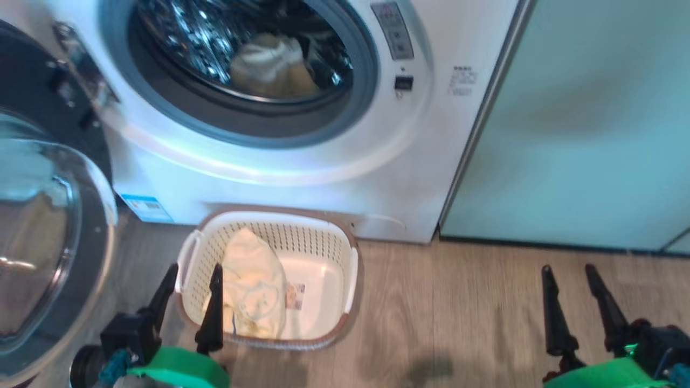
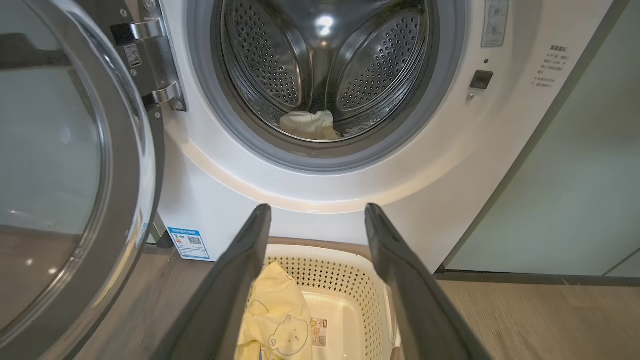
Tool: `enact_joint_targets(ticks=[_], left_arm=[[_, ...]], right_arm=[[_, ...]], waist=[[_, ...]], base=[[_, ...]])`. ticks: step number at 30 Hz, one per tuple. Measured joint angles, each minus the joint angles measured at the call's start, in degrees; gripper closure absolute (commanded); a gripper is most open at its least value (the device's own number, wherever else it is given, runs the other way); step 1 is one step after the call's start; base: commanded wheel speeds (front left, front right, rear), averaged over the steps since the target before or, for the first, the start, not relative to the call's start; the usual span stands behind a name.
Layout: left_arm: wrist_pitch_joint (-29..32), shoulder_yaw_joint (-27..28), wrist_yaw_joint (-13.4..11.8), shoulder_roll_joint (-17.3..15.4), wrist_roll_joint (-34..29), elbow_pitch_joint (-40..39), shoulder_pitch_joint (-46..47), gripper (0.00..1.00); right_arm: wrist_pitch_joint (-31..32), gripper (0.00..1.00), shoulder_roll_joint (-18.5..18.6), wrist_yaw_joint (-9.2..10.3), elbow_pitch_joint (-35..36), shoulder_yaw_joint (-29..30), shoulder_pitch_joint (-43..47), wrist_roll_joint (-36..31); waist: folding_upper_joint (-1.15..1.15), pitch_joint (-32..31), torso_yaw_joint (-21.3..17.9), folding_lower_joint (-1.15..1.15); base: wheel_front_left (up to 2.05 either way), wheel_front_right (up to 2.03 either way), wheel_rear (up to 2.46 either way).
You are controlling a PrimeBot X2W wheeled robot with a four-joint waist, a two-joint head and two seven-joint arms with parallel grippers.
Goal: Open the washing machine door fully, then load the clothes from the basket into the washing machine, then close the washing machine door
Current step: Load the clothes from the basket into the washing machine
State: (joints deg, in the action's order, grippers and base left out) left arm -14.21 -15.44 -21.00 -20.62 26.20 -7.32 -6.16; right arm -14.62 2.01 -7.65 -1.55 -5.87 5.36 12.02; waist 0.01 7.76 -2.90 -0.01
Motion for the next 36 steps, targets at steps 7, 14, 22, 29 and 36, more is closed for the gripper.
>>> enact_joint_targets(ticks=[7, 14, 22, 29, 36], left_arm=[[0.0, -0.2, 0.2, 0.2, -0.1, 0.0, -3.1, 0.0], [0.0, -0.3, -0.4, 0.1, -0.5, -0.7, -5.5, 0.0], [0.1, -0.8, -0.9, 0.0, -0.5, -1.0, -6.5, 0.0], [0.1, -1.1, -0.9, 0.0, -0.5, -1.0, -6.5, 0.0], [0.1, -1.1, -0.9, 0.0, -0.5, -0.8, -6.5, 0.0]], right_arm=[[0.0, 0.0, 0.0, 0.0, -0.6, -1.3, 2.6, 0.0], [0.0, 0.0, 0.0, 0.0, -0.6, -1.6, 6.0, 0.1], [0.0, 0.0, 0.0, 0.0, -0.6, -1.7, 6.6, 0.4], [0.0, 0.0, 0.0, 0.0, -0.6, -1.7, 6.6, 0.4], [0.0, 0.0, 0.0, 0.0, -0.6, -1.7, 6.6, 0.4]], waist=[[0.0, -5.3, 1.2, 0.0], [0.0, -8.5, 1.1, 0.0], [0.0, -10.0, 1.2, 0.0], [0.0, -10.3, 0.8, 0.01], [0.0, -10.4, 0.6, 0.01]], base=[[0.0, 0.0, 0.0], [0.0, 0.0, 0.0], [0.0, 0.0, 0.0], [0.0, 0.0, 0.0], [0.0, 0.0, 0.0]])
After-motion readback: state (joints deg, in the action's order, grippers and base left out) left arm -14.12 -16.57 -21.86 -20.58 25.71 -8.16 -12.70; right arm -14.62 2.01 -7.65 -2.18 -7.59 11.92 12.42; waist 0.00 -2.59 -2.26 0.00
